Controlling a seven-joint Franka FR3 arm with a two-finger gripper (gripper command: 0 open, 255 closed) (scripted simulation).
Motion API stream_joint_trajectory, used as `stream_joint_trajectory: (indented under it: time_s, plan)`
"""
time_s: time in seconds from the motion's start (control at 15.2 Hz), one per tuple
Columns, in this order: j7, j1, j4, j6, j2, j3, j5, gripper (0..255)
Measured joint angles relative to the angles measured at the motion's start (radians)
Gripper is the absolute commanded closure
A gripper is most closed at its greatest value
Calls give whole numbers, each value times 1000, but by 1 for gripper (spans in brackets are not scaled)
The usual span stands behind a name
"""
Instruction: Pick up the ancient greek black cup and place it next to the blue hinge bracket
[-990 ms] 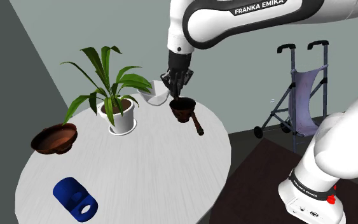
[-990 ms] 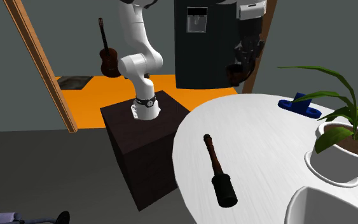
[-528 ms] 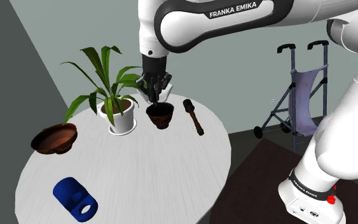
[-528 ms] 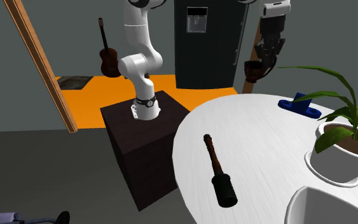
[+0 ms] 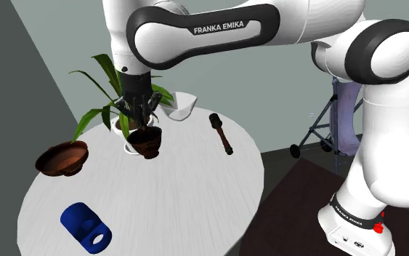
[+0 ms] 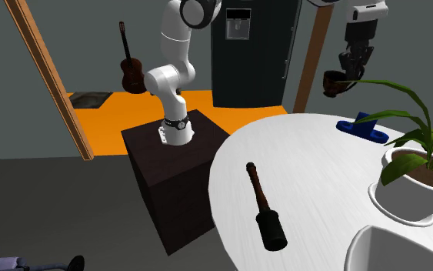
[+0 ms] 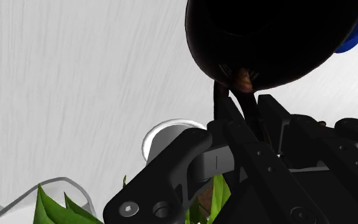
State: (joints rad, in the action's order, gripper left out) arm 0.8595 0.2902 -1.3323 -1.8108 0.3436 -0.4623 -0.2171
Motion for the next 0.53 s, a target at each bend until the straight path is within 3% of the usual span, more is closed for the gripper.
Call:
stream_joint_trajectory:
  time_s: [0.2, 0.53]
  plan:
    - [21, 21, 22, -7, 34, 0, -18, 255]
    - [29, 12, -53, -73, 26, 2, -17, 255]
